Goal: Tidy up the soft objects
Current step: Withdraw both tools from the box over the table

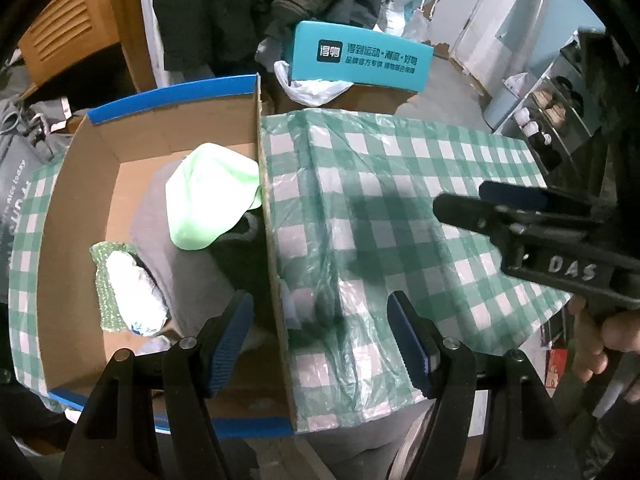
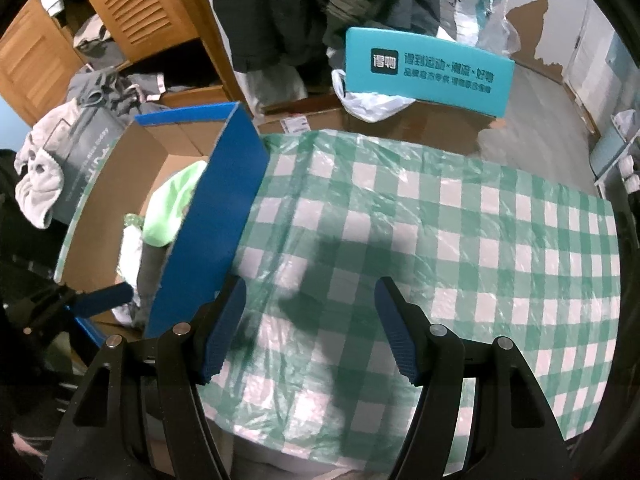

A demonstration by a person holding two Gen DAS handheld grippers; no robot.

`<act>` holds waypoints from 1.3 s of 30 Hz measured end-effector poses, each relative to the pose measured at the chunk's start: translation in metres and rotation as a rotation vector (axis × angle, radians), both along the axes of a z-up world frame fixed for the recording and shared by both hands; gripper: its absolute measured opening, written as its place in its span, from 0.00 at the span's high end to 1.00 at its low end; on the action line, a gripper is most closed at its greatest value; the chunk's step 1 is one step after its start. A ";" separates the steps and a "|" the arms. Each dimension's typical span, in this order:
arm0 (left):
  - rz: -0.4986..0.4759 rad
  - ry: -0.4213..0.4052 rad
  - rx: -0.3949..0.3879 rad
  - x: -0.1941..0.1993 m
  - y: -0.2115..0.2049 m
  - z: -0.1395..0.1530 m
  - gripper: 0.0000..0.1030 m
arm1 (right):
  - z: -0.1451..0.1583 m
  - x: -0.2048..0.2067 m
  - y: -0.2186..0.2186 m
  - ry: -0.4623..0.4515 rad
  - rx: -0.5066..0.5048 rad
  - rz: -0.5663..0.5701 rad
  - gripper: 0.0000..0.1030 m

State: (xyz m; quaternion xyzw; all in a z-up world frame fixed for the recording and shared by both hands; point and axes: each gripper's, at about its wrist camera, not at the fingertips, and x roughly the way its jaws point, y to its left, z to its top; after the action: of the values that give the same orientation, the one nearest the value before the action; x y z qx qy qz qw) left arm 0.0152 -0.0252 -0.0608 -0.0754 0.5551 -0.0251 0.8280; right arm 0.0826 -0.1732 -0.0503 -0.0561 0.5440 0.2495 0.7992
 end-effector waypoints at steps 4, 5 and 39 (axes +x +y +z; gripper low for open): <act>0.031 -0.002 0.026 0.000 0.013 0.003 0.31 | -0.019 -0.002 0.001 0.020 -0.025 0.006 0.35; 0.041 0.004 0.026 0.000 0.017 0.003 0.31 | -0.025 -0.003 0.003 0.029 -0.035 0.013 0.35; -0.021 0.076 -0.080 0.011 -0.037 -0.049 0.26 | -0.046 0.010 -0.033 0.074 -0.070 -0.074 0.35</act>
State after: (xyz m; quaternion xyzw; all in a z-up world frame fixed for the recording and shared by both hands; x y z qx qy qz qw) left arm 0.0266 -0.0627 -0.1096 -0.1033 0.5855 -0.0531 0.8023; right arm 0.0926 -0.2058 -0.0963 -0.0547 0.5832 0.2026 0.7847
